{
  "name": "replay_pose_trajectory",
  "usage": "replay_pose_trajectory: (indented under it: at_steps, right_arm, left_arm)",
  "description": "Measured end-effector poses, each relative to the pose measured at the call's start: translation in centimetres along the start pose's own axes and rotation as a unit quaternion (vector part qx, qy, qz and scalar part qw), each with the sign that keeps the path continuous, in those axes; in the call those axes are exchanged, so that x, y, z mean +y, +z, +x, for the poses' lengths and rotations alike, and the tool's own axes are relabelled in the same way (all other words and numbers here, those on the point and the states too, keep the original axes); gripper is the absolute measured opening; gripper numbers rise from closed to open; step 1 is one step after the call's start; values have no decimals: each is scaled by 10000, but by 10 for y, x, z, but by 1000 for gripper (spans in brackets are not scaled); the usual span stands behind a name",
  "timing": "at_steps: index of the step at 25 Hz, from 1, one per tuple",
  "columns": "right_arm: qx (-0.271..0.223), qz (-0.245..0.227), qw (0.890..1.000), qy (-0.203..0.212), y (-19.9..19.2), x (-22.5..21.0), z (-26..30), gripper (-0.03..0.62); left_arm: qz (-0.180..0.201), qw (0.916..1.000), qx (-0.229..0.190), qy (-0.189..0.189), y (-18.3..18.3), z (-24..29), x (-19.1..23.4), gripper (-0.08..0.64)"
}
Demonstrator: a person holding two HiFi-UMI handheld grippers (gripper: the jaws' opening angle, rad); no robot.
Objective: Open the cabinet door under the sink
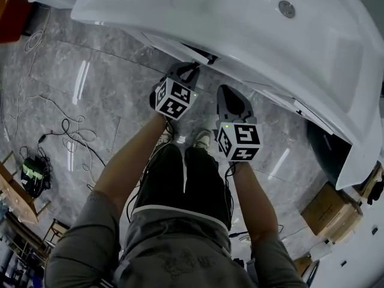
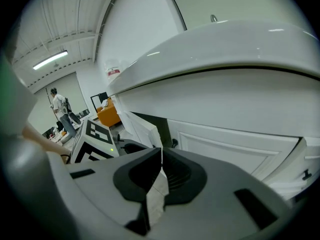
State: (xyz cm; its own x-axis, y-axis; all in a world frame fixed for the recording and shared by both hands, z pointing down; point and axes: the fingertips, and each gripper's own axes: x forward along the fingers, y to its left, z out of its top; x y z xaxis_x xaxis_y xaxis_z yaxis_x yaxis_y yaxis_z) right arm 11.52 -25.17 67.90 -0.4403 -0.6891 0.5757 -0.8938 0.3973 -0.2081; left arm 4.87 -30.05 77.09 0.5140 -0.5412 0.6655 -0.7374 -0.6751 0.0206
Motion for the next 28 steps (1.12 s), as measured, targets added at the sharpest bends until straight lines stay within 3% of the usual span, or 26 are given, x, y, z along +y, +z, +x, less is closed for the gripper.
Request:
replay_pose_trajectory:
  at_steps: [7, 18, 24, 28]
  right_arm:
    - [397, -75, 9990, 215, -22, 39, -1, 29]
    - [748, 77, 9954, 586, -49, 112, 5, 29]
    - [853, 15, 9940, 688, -56, 140, 9, 29]
    - [934, -100, 9919, 854, -58, 160, 16, 29]
  left_arm:
    - [413, 9991, 32, -44, -37, -39, -11, 49]
    - [622, 9971, -62, -441, -90, -91, -9, 49]
    - [548, 9980, 18, -313, -122, -126, 9, 49]
    - [267, 9995, 82, 146, -149, -157, 41, 49]
